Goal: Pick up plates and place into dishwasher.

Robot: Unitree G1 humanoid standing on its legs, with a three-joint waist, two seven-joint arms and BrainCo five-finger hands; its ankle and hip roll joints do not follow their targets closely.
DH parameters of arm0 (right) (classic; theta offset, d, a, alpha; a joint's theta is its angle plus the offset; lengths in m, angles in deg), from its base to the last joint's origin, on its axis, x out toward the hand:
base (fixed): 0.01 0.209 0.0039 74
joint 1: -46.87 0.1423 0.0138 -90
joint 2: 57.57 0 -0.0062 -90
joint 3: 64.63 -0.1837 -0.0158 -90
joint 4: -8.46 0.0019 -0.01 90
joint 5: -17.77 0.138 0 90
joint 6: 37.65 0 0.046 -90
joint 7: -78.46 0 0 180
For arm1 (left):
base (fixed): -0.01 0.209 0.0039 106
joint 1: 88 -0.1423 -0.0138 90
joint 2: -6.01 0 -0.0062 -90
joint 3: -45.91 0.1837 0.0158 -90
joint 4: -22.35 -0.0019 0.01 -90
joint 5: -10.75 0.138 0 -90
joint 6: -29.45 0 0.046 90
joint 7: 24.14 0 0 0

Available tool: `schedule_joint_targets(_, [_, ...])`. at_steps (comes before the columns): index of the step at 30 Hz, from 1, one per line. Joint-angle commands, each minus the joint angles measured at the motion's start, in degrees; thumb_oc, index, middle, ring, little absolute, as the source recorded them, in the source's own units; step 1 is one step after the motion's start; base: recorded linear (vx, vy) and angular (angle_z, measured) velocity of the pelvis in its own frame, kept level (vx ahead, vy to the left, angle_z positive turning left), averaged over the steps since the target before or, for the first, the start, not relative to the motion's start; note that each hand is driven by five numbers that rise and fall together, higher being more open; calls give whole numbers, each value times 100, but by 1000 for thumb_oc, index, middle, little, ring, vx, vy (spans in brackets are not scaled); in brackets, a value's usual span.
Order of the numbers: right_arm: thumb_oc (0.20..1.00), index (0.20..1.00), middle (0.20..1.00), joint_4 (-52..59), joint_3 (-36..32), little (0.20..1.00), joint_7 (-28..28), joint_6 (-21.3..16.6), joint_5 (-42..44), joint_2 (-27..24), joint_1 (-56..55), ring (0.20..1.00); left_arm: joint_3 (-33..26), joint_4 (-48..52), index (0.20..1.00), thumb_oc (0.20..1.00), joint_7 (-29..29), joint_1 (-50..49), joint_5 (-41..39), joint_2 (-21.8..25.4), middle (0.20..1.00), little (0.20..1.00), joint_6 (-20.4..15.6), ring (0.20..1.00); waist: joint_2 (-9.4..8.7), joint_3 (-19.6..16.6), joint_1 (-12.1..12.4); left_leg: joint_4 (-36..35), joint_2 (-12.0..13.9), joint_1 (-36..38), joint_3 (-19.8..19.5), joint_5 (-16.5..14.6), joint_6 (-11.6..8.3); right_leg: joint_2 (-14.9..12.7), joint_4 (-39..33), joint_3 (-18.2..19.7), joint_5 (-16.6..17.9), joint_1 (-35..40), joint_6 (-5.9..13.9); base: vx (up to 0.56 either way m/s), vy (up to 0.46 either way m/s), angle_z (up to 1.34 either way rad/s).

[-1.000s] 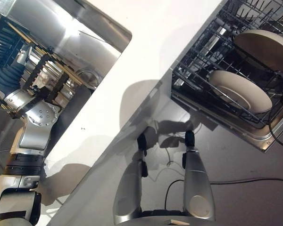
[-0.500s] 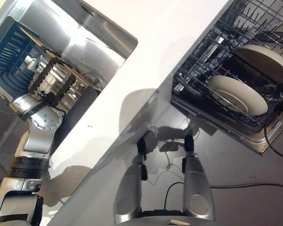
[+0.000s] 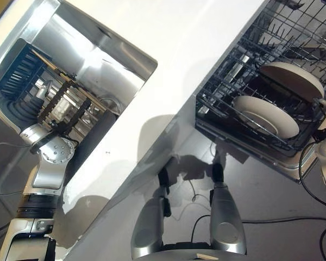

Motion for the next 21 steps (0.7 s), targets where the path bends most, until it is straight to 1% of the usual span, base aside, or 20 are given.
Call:
schedule_joint_targets(1, [1000, 1000, 1000, 549, -205, 1000, 328, -562, 558, 43, -181, 1000, 124, -81, 1000, 1000, 123, -312, 316, -387, 1000, 1000, -260, 1000, -144, -613, -226, 890, 382, -334, 89, -599, -177, -299, -95, 237, 143, -367, 85, -37, 150, -14])
schedule_joint_targets(4, [1000, 1000, 1000, 629, -186, 1000, 375, -898, 1277, 171, -2, 1000, 224, -180, 1000, 1000, 230, -277, 335, -545, 1000, 1000, -298, 1000, -5, -492, -298, 1266, 314, -474, 92, -730, -178, -376, 183, 312, 64, -567, 32, -26, 176, -15])
schedule_joint_targets(6, [1000, 1000, 1000, 619, -172, 1000, 312, -1142, 1699, 268, 97, 1000, 274, -245, 1000, 1000, 268, -261, 354, -632, 1000, 1000, -342, 1000, 65, -419, -335, 1472, 287, -561, 101, -817, -180, -418, 343, 364, 13, -689, 5, -18, 153, -9])
schedule_joint_targets(10, [1000, 1000, 1000, 580, 17, 1000, -268, -1802, 2755, 519, 476, 1000, 421, -302, 1000, 1000, 356, -133, 390, -732, 1000, 1000, -298, 1000, 166, -222, -404, 1901, 228, -756, 123, -984, -164, -483, 666, 498, -76, -941, -57, -18, 120, -20])
schedule_joint_targets(12, [1000, 1000, 1000, 488, 90, 1000, -363, -2043, 2922, 654, 644, 1000, 485, -344, 1000, 1000, 387, -40, 381, -735, 1000, 1000, -237, 1000, 183, -122, -440, 2086, 242, -867, 171, -1039, -157, -488, 835, 558, -126, -1067, -78, -37, 64, -20])
schedule_joint_targets(15, [1000, 1000, 1000, 304, 154, 1000, -364, -2368, 3236, 756, 817, 1000, 552, -364, 1000, 1000, 405, 104, 302, -694, 1000, 1000, -112, 1000, 215, -7, -471, 2283, 245, -1009, 197, -1092, -146, -488, 1028, 627, -184, -1212, -109, -24, 33, -1])
schedule_joint_targets(17, [1000, 1000, 1000, 163, 155, 1000, -380, -2564, 3328, 811, 857, 1000, 573, -415, 1000, 1000, 443, 139, 260, -679, 1000, 1000, -118, 1000, 251, 54, -498, 2352, 243, -1062, 213, -1114, -145, -497, 1112, 664, -210, -1285, -115, -12, 51, 0])
schedule_joint_targets(21, [1000, 1000, 1000, 42, 142, 1000, -569, -2785, 3642, 943, 935, 1000, 619, -409, 1000, 1000, 502, 153, 234, -671, 1000, 1000, -138, 1000, 314, 99, -518, 2433, 212, -1175, 199, -1137, -140, -529, 1215, 750, -224, -1439, -118, 8, 47, -9])
